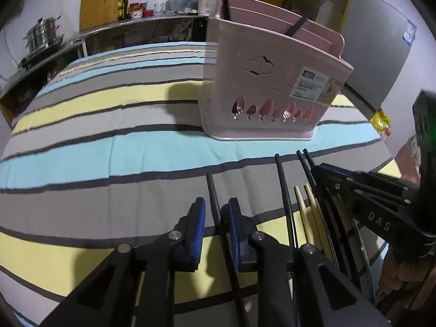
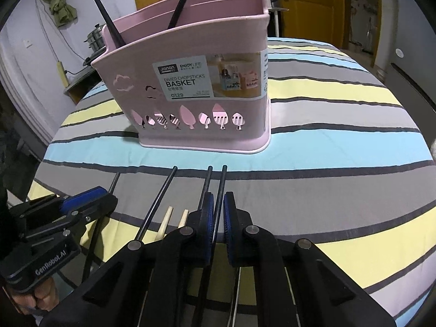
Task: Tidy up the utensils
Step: 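Grasp another black chopstick with the left tool while the right tool grasps one, then raise the chopsticks upright with both tools and carry them over the basket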
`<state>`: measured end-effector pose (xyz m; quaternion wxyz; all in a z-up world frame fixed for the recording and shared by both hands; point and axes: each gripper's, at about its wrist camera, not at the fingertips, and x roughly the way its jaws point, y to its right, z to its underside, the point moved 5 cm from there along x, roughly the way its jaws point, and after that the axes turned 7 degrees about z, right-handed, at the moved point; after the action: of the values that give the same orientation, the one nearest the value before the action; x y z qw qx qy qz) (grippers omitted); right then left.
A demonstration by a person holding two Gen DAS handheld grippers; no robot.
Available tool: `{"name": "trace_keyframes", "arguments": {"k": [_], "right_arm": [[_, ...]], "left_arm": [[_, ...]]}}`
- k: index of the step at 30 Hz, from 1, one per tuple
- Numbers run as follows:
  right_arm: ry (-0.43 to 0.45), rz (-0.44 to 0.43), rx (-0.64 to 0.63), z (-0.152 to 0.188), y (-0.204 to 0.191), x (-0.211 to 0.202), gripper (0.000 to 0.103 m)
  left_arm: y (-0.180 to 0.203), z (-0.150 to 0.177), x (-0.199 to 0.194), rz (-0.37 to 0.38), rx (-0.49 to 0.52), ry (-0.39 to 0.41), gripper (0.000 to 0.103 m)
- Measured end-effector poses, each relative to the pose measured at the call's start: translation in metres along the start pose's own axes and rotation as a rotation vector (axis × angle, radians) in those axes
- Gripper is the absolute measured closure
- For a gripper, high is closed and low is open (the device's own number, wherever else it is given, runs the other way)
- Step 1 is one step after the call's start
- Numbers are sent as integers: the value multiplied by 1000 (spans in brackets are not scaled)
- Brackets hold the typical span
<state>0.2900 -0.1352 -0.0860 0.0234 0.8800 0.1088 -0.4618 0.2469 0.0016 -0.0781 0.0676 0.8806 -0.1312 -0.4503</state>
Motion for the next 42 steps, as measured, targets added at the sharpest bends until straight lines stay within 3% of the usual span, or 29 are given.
{"name": "trace_keyframes", "arguments": {"k": [5, 14, 26, 35, 42], "right_arm": [[-6, -5, 5, -2, -1, 0, 97], [23, -41, 31, -7, 3, -17, 98], [154, -76, 40, -39, 9, -78, 98], [292, -77, 24, -66, 4, -134, 98], [351, -64, 13, -70, 3, -159, 98]], "left_arm": [[2, -4, 3, -19, 17, -6, 95], [-4, -9, -7, 40, -44, -2, 97], [13, -49, -71, 87, 5, 124, 98], [26, -82, -116, 85, 59, 225, 98], [31, -92, -135, 86, 76, 273, 98]]}}
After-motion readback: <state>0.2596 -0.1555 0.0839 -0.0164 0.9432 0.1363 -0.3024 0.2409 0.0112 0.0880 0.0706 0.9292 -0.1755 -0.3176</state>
